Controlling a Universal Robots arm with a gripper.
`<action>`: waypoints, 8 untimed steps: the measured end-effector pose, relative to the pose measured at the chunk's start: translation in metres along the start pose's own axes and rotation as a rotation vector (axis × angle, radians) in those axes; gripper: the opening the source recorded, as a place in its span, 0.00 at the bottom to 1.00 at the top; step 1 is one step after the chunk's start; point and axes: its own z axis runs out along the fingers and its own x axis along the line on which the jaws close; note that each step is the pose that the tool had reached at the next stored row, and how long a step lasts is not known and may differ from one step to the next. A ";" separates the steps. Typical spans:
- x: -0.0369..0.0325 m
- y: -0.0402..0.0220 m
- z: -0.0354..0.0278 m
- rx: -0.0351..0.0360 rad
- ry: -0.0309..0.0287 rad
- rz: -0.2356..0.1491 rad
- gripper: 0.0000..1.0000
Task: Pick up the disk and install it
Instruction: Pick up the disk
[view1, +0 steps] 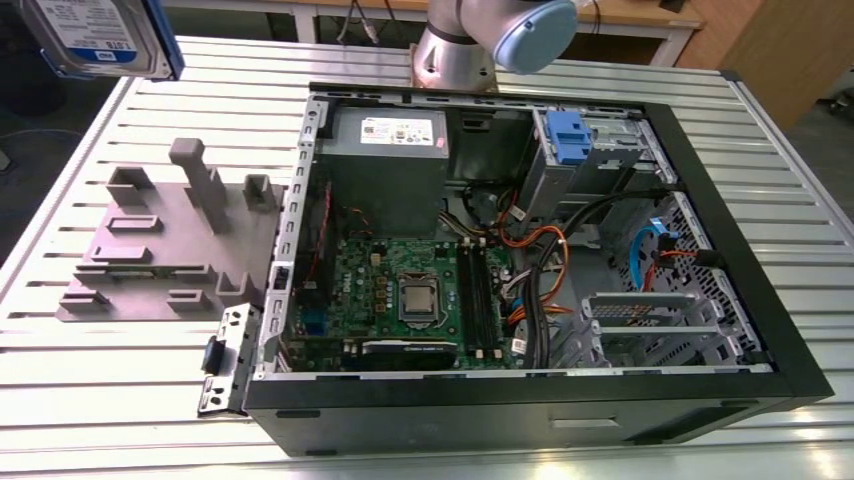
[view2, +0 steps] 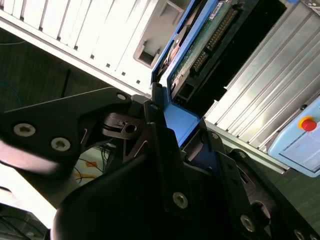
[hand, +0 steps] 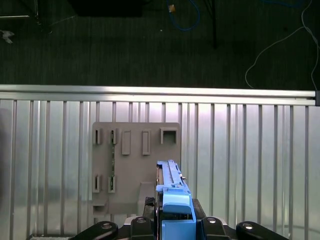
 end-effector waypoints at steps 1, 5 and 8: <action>0.0000 -0.0007 0.0000 0.0001 0.0000 0.000 0.36; 0.0000 -0.0035 -0.0001 -0.0001 0.0000 0.000 0.36; 0.0000 -0.0054 0.0000 0.0000 0.0000 0.000 0.36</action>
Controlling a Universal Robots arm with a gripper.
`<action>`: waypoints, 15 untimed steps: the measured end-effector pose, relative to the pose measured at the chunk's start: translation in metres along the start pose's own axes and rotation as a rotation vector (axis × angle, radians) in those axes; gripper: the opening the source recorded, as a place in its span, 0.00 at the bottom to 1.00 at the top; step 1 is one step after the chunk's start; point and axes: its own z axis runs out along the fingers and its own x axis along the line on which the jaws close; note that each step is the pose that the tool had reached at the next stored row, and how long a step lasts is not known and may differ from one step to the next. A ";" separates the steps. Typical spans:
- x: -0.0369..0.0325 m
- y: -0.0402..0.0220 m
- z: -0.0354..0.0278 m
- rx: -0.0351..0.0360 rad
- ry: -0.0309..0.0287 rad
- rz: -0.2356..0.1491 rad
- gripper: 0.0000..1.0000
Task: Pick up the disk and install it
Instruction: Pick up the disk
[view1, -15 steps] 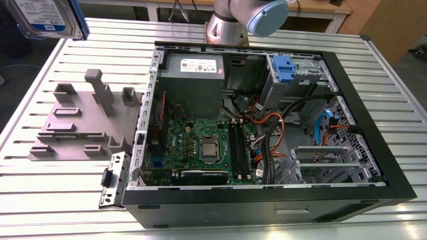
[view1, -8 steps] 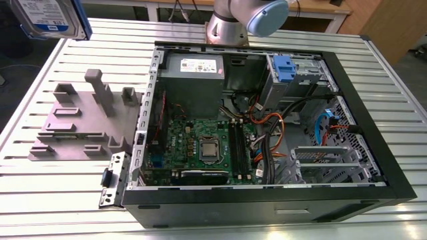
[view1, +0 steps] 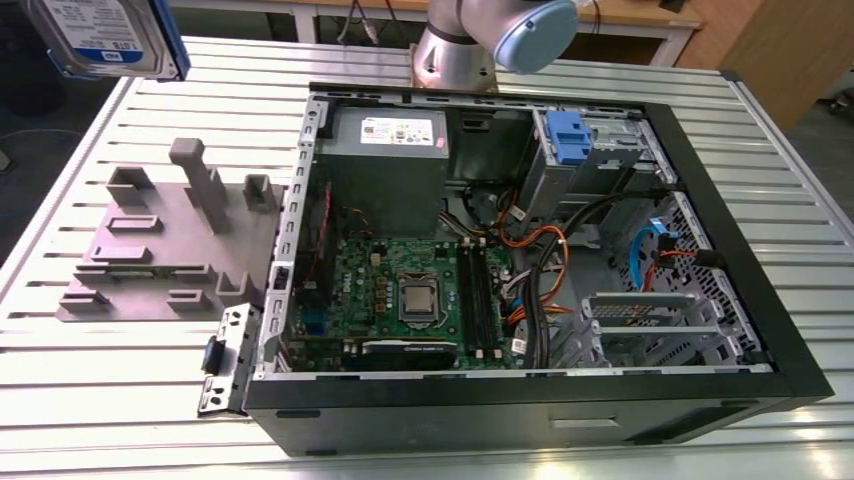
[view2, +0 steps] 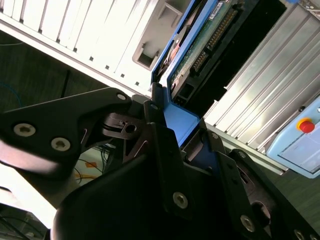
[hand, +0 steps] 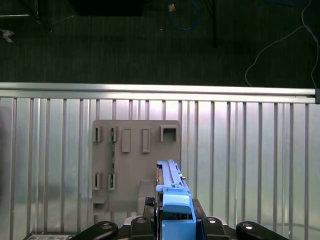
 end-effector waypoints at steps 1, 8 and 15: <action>0.0000 -0.0007 0.0000 0.0000 0.0000 0.000 0.36; 0.0000 -0.0050 0.0000 0.0001 -0.0001 0.000 0.36; 0.0000 -0.0089 0.0000 0.0000 0.0000 0.000 0.36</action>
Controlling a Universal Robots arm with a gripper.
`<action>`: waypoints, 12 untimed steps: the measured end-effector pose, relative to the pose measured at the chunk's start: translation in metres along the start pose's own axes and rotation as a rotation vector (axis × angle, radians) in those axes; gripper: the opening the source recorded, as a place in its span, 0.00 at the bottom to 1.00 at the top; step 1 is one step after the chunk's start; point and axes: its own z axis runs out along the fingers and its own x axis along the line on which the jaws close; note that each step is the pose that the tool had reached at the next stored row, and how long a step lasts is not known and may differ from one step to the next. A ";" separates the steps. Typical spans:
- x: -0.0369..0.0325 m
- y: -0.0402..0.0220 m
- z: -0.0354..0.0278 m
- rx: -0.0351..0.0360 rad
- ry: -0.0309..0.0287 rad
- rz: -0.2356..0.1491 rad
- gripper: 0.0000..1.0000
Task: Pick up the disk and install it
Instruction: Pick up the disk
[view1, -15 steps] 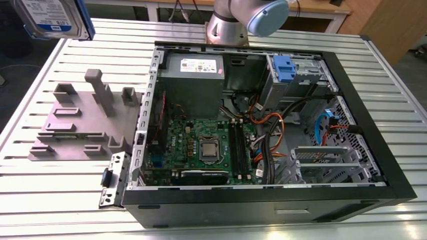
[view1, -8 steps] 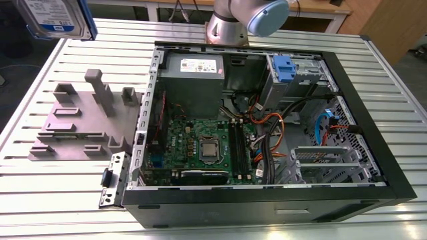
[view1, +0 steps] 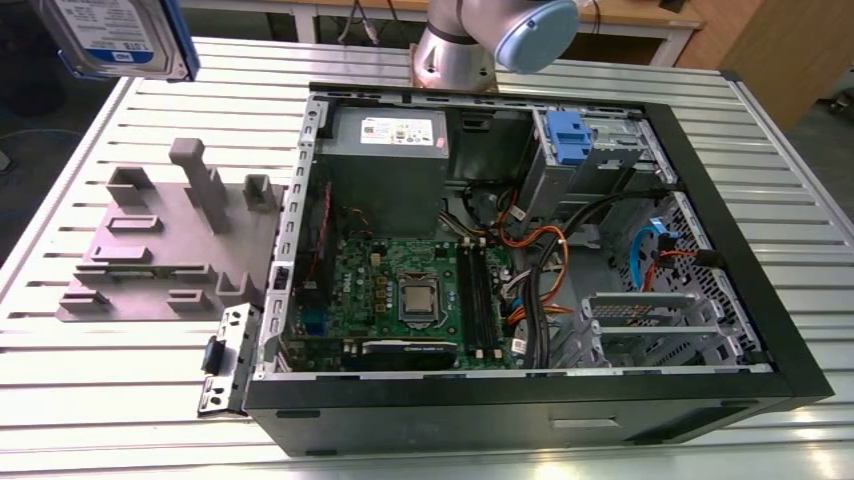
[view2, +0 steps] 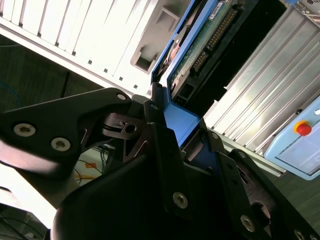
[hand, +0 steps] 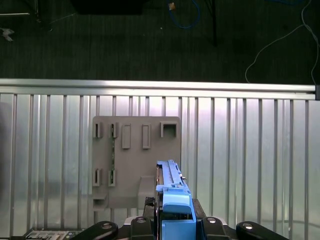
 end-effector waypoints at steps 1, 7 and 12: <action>0.0000 -0.0005 0.0000 0.0001 -0.0001 0.000 0.36; 0.0000 -0.0035 0.0000 0.0001 0.0000 0.000 0.36; 0.0001 -0.0063 0.0000 0.0000 0.0000 0.000 0.36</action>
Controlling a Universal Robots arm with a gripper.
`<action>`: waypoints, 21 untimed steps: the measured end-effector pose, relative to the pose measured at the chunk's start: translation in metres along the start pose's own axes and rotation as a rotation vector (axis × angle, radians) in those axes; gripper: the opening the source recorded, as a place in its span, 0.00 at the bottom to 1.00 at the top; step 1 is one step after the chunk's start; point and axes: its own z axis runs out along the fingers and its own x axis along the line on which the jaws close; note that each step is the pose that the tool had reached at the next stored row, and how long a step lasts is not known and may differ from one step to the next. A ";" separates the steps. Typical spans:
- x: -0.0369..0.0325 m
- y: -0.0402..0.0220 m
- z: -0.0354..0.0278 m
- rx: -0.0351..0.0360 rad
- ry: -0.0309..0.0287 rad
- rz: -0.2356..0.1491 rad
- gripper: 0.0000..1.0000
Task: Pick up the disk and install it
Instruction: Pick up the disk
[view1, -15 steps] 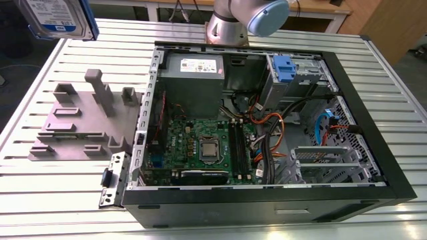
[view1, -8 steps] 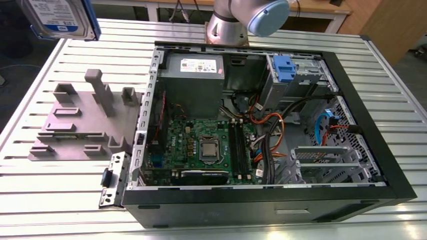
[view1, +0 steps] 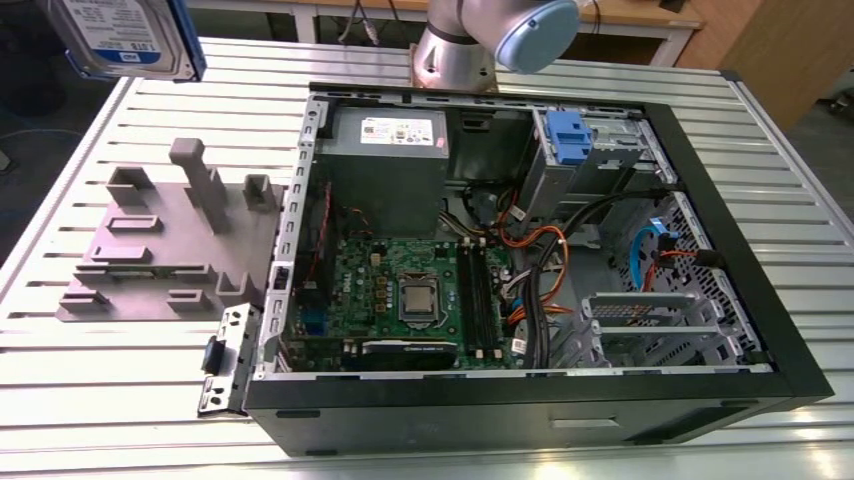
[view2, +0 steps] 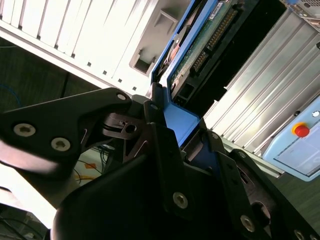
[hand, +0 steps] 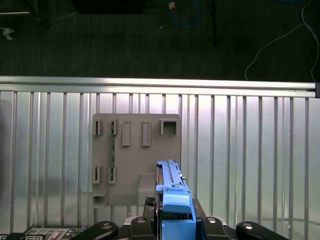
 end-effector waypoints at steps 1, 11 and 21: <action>0.0000 -0.0007 0.0000 0.0000 0.0000 0.000 0.36; 0.0000 -0.0122 0.0000 0.0001 -0.0001 0.000 0.36; 0.0000 -0.0233 -0.0001 0.0000 0.0000 0.000 0.36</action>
